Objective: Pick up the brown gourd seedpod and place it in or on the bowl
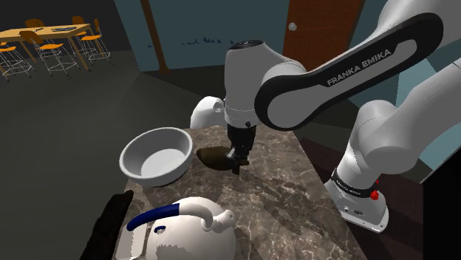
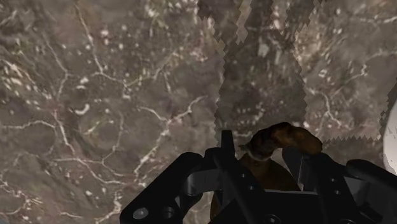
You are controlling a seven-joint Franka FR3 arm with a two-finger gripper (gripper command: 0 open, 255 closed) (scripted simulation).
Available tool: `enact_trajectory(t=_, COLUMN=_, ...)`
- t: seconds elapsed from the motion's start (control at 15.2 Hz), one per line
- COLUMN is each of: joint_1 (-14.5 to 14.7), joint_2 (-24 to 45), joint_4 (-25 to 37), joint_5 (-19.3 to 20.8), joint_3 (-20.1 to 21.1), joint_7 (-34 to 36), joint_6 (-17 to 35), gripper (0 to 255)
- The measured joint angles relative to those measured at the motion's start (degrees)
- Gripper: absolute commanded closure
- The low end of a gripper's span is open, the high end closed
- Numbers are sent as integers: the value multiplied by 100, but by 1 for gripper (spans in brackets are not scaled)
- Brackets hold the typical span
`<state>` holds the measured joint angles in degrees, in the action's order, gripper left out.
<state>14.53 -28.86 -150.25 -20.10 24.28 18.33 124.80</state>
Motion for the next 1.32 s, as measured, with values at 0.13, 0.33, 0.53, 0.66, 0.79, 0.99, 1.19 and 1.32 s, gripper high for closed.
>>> enact_trajectory(t=0.13, joint_1=0, joint_2=0, joint_4=0, joint_5=0, joint_3=0, joint_7=0, joint_6=0, gripper=255)
enact_trajectory(t=0.33, joint_1=-6, joint_2=-69, joint_4=110, joint_5=26, joint_3=-31, joint_7=20, joint_6=-175, gripper=255)
enact_trajectory(t=0.53, joint_1=-8, joint_2=-195, joint_4=239, joint_5=58, joint_3=-90, joint_7=32, joint_6=-430, gripper=255)
enact_trajectory(t=0.66, joint_1=-20, joint_2=-240, joint_4=375, joint_5=90, joint_3=-121, joint_7=54, joint_6=-607, gripper=255)
enact_trajectory(t=0.79, joint_1=-27, joint_2=-311, joint_4=493, joint_5=120, joint_3=-166, joint_7=61, joint_6=-798, gripper=255)
enact_trajectory(t=0.99, joint_1=-36, joint_2=-392, joint_4=670, joint_5=157, joint_3=-218, joint_7=85, joint_6=-1055, gripper=255)
enact_trajectory(t=1.19, joint_1=-48, joint_2=-437, joint_4=860, joint_5=195, joint_3=-260, joint_7=112, joint_6=-1288, gripper=255)
enact_trajectory(t=1.32, joint_1=-54, joint_2=-469, joint_4=990, joint_5=218, joint_3=-288, joint_7=131, joint_6=-1449, gripper=255)
